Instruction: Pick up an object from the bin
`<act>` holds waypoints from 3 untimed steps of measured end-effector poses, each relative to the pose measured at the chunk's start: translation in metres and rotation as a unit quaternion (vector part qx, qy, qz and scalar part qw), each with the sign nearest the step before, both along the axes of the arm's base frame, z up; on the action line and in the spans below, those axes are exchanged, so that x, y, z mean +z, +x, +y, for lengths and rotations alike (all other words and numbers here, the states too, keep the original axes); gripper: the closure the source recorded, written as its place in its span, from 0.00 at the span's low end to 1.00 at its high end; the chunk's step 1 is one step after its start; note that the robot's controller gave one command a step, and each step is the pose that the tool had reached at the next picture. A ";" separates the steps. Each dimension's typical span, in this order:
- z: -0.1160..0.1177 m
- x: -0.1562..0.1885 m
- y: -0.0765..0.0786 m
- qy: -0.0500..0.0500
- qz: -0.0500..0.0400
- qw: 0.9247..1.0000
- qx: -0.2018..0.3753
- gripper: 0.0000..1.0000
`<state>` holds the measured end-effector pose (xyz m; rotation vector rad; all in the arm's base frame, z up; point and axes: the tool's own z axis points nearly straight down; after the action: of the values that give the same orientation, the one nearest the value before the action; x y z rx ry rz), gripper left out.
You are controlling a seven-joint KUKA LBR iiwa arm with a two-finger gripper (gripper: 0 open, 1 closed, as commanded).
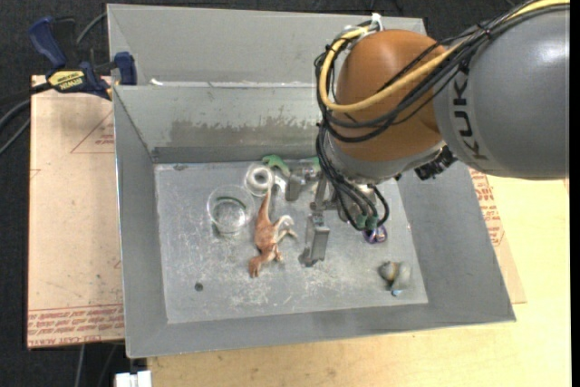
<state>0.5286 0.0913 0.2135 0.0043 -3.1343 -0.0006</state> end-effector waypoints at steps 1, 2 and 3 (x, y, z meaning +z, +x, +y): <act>-0.001 0.004 0.002 0.000 -0.004 1.000 -0.002 0.00; 0.003 -0.068 -0.001 0.000 0.002 0.999 0.054 0.00; 0.001 -0.072 -0.023 0.001 -0.004 0.987 0.160 0.00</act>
Offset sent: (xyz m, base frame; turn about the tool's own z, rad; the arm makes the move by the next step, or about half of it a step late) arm -0.0004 0.0025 -0.0646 -0.1079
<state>0.5060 0.0920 0.1420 0.5083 -3.1003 -0.0029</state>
